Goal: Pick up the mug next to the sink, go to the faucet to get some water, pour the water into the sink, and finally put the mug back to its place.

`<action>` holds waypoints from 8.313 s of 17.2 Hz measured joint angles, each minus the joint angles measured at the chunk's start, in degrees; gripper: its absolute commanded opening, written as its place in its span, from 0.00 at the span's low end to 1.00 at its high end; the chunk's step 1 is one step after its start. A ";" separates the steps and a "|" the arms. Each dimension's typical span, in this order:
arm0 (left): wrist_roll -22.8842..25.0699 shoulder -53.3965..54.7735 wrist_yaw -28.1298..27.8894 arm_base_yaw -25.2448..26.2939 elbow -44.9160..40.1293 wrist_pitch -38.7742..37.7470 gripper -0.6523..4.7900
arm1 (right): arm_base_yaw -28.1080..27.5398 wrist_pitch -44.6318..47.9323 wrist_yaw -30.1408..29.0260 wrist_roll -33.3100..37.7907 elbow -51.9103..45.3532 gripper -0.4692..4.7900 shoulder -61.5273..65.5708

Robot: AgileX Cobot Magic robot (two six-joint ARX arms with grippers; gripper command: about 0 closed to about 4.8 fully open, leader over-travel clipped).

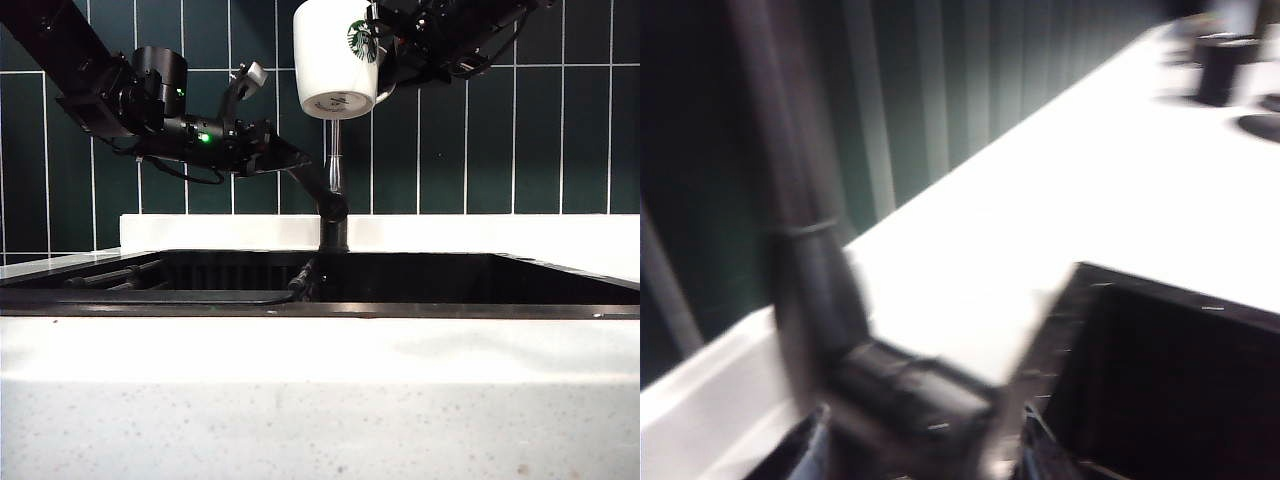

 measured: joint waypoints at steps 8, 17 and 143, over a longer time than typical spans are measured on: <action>1.22 0.00 -3.41 0.00 0.00 -0.09 0.56 | 0.00 -0.68 -0.02 -0.20 -0.11 0.11 0.09; -4.42 -1.18 -9.42 0.07 -0.02 1.01 0.56 | -0.28 -1.11 -0.87 -4.17 -0.13 0.11 0.04; -10.23 -79.97 -45.92 0.74 -67.28 -22.80 0.17 | -26.56 -12.41 20.61 0.09 -44.48 0.34 -36.20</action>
